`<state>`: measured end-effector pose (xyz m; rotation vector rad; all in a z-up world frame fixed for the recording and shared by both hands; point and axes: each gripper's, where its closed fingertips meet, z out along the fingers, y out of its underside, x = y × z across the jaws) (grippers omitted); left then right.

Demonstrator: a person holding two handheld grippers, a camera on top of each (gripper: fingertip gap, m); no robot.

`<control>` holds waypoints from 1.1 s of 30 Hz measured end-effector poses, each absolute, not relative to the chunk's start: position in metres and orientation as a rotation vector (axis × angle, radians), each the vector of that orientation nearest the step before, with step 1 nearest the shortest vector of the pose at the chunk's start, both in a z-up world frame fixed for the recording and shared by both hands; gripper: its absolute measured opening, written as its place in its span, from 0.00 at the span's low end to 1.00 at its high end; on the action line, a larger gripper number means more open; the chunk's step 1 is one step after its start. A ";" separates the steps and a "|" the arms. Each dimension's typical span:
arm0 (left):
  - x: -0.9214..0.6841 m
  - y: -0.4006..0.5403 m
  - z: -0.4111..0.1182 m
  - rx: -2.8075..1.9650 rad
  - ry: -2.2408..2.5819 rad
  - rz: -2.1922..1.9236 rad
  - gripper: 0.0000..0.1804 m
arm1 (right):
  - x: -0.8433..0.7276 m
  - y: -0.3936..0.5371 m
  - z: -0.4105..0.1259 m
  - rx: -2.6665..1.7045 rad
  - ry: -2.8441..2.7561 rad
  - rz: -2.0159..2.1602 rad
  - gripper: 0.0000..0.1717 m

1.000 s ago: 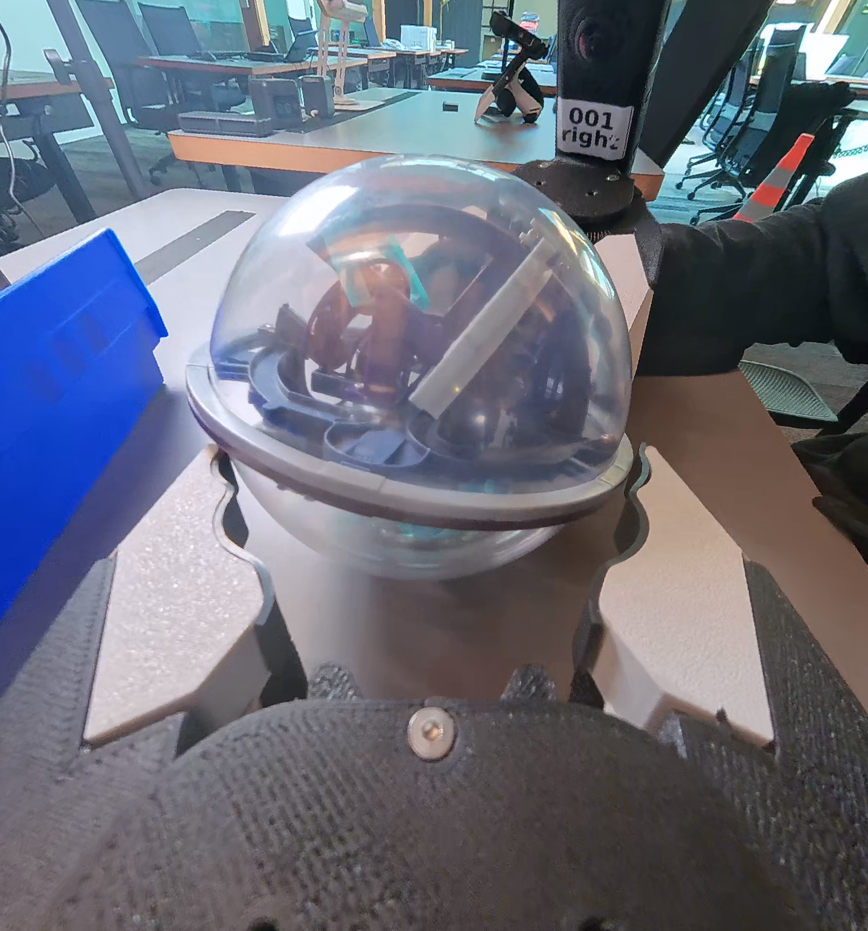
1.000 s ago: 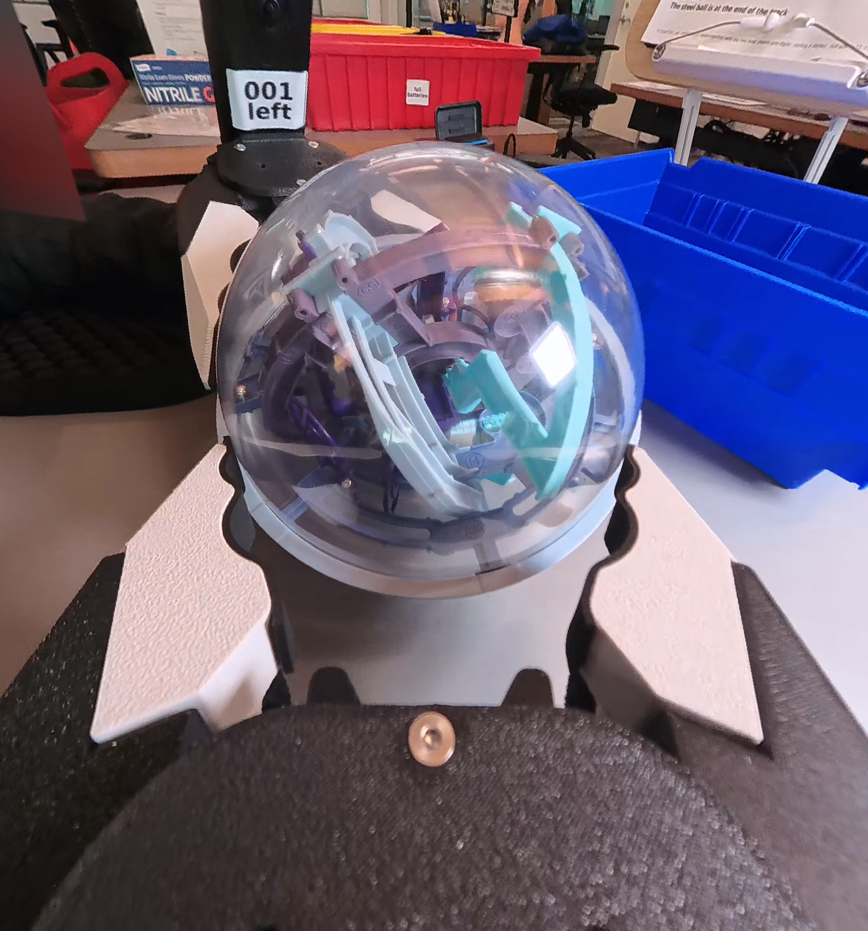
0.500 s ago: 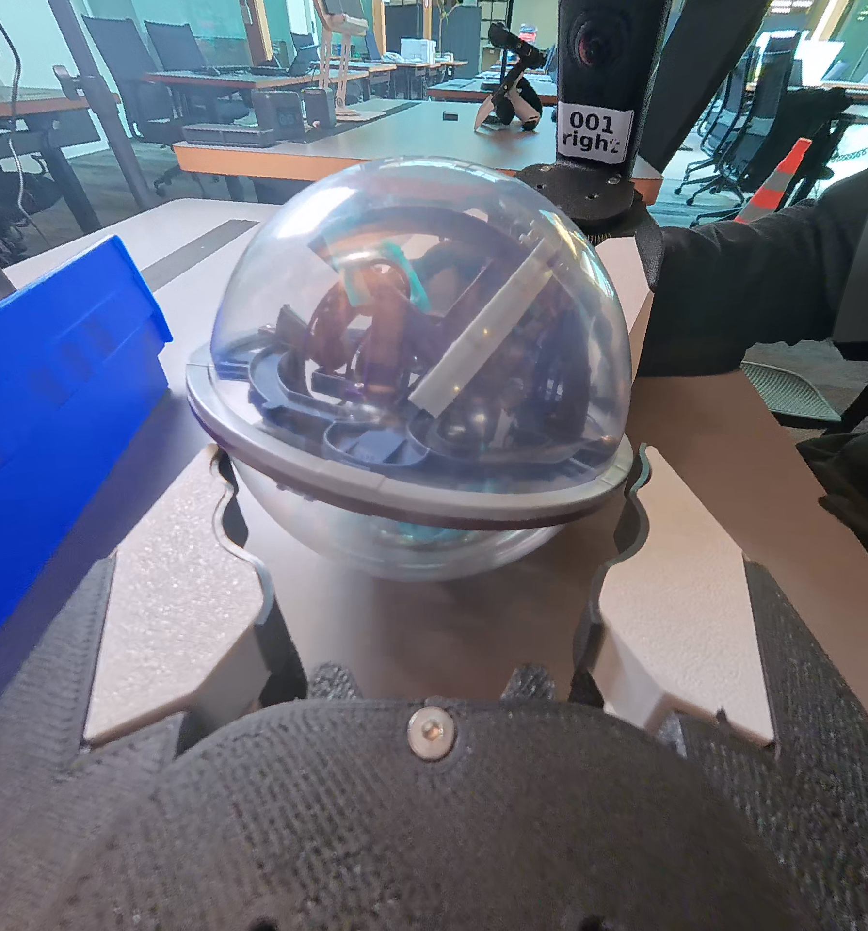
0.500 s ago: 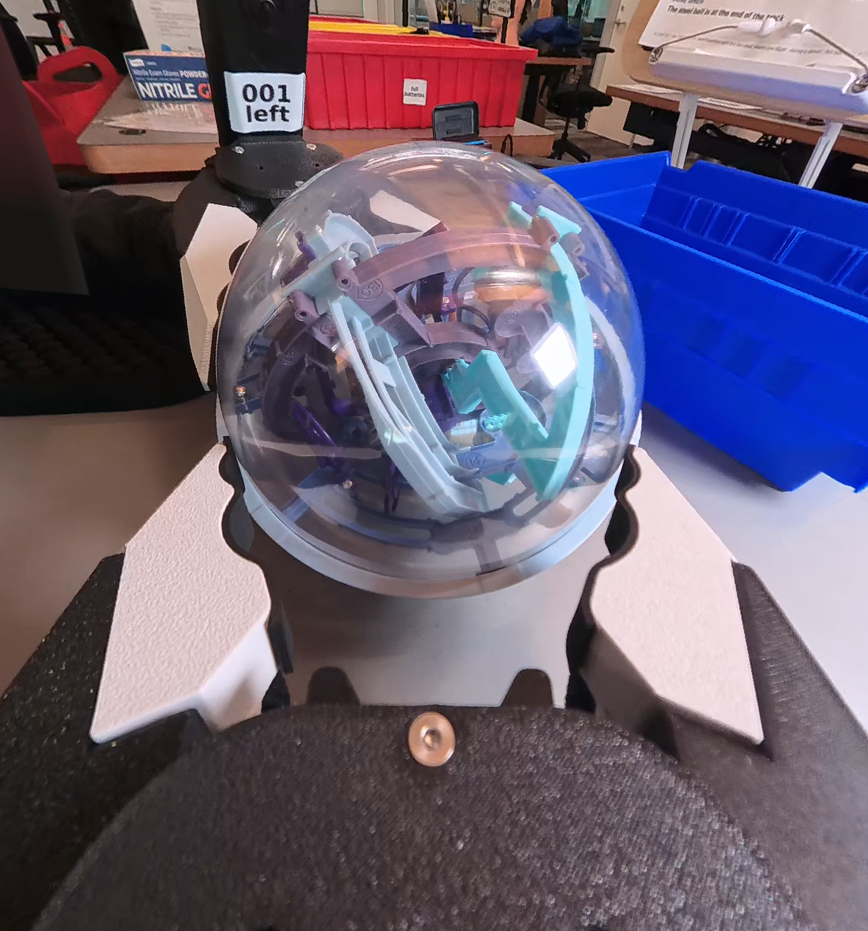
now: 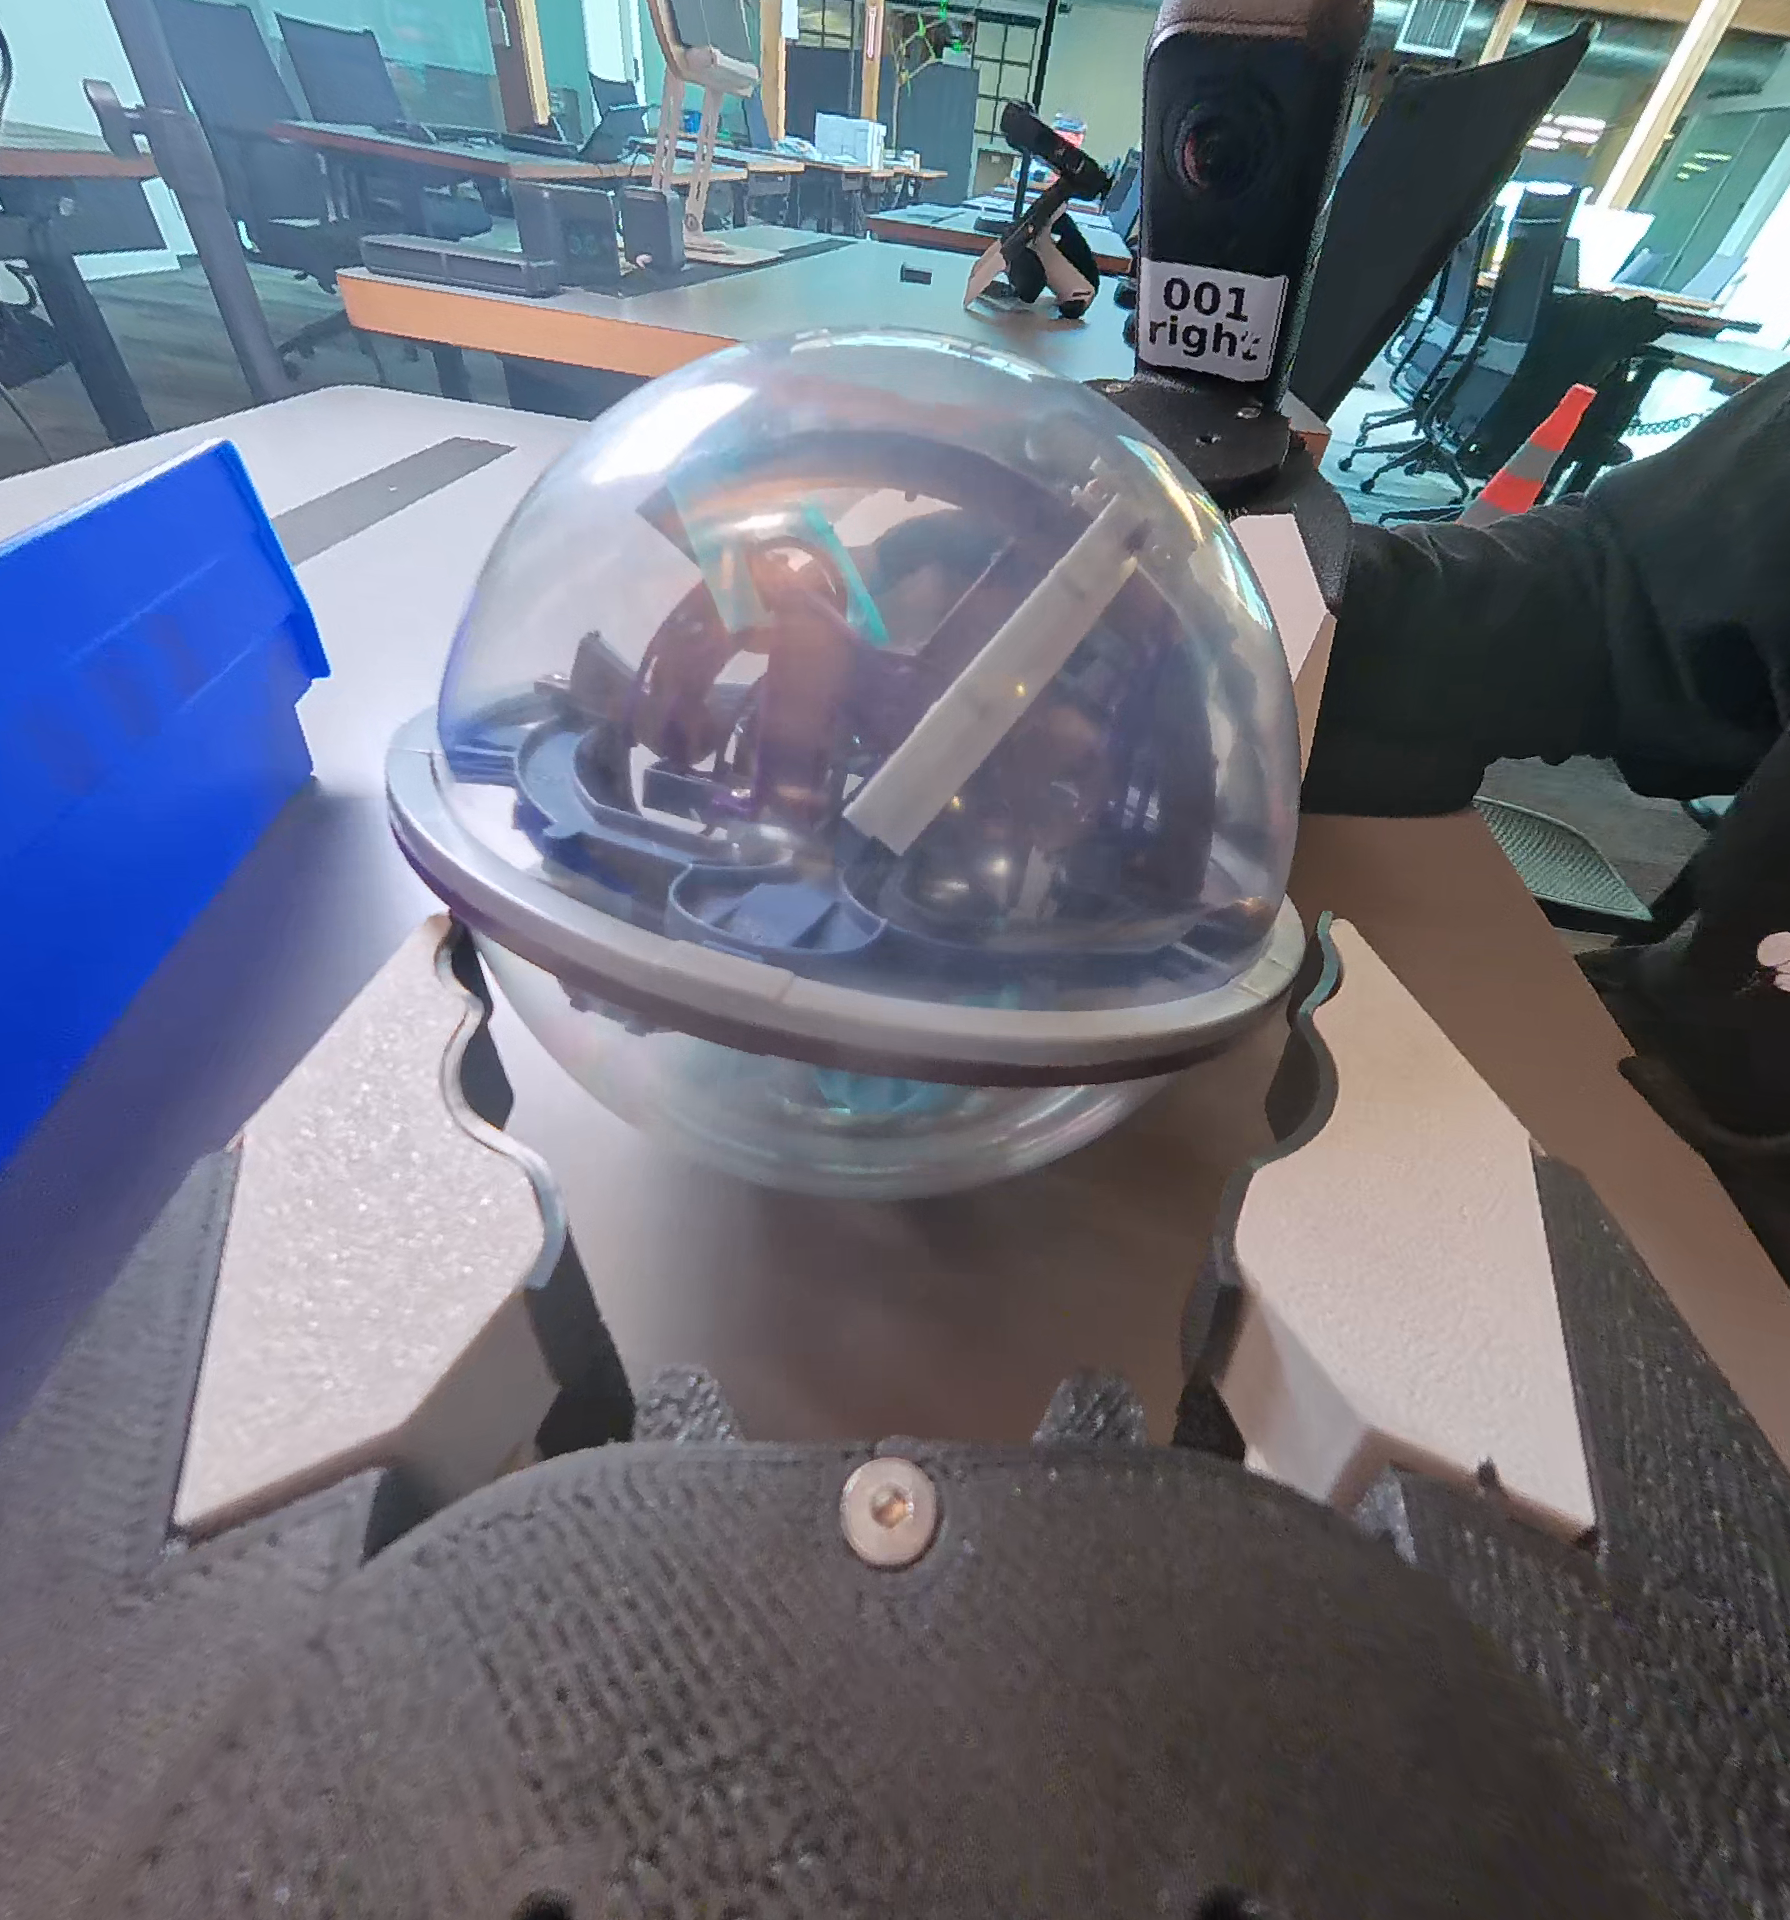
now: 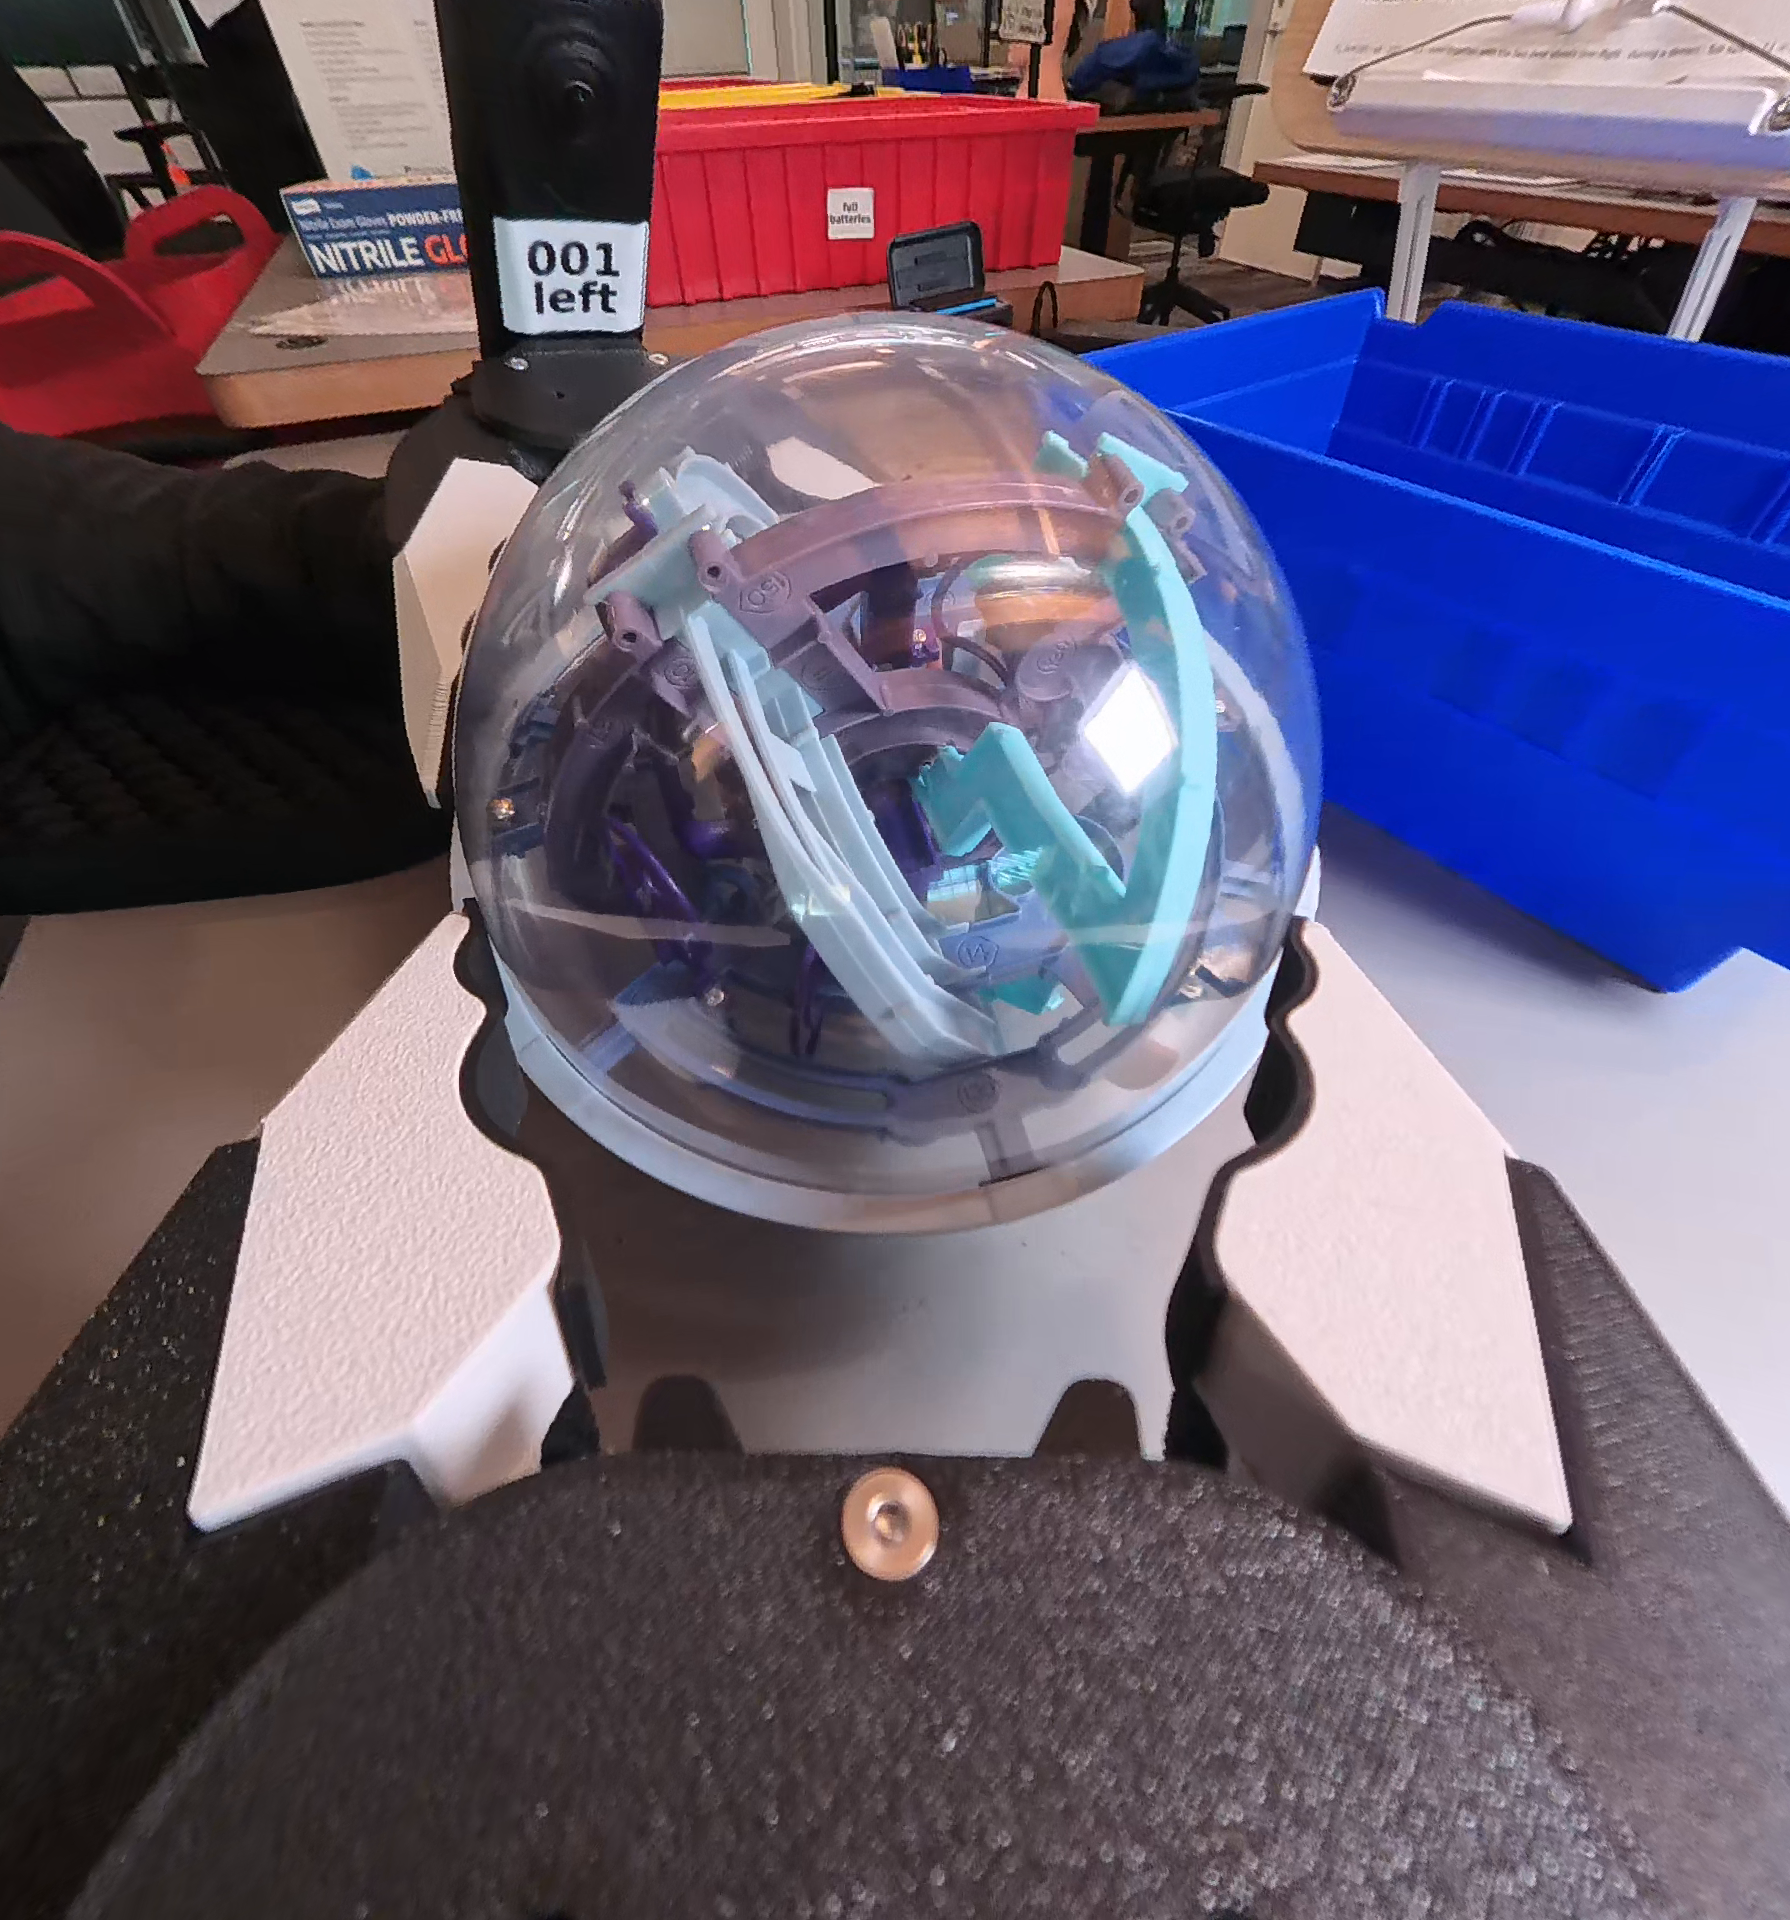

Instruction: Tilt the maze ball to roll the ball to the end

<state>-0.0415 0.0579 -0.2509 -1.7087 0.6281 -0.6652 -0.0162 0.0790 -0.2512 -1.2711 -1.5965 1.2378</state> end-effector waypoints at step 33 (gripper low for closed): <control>-0.041 0.058 -0.249 -1.700 0.645 -0.614 0.81 | -0.015 0.080 -0.248 -1.320 -1.580 1.258 0.82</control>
